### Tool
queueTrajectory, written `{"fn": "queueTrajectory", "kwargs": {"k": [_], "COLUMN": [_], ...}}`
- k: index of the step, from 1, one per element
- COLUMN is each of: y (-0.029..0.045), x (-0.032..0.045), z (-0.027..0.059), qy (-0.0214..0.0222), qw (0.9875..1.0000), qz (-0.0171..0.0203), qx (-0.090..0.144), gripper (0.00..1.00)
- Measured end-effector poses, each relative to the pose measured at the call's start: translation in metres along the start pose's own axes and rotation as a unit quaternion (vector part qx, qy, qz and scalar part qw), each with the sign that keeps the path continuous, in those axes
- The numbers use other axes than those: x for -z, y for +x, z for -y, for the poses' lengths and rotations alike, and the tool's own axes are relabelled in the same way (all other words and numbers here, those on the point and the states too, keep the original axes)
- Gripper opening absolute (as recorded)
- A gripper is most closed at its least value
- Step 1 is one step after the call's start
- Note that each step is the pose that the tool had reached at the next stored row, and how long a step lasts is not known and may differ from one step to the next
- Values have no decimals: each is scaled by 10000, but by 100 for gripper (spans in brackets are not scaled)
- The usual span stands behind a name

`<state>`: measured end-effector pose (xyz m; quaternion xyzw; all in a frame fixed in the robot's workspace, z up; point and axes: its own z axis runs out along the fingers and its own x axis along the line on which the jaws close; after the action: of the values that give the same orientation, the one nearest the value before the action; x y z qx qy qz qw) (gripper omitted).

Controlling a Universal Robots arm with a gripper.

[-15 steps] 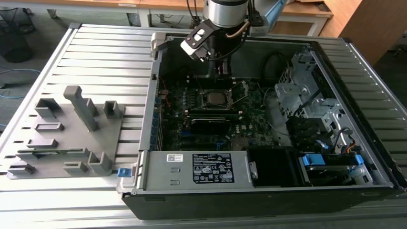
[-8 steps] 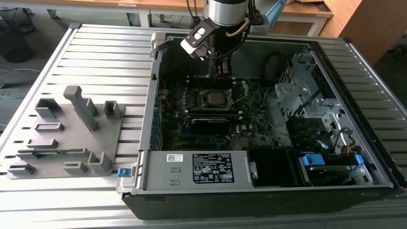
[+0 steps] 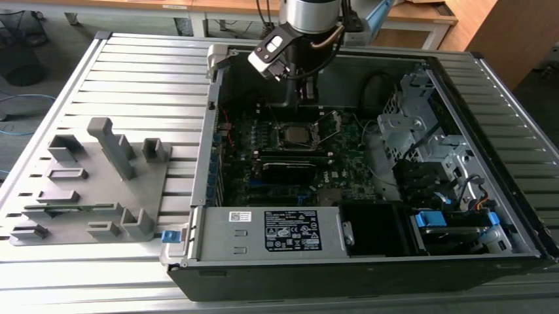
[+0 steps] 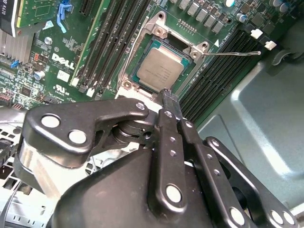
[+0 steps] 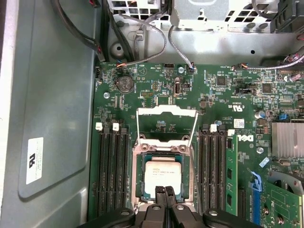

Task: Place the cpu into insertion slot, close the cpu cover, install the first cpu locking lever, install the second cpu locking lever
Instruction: 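Close the cpu cover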

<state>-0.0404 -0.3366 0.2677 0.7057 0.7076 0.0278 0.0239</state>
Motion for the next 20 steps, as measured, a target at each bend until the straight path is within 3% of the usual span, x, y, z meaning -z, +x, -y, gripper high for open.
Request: {"fn": "queueTrajectory", "kwargs": {"k": [20], "y": [0], "x": [84], "z": [-6], "qy": [0], "qw": [10000], "qz": [0], "qx": [0], "gripper": [11]}}
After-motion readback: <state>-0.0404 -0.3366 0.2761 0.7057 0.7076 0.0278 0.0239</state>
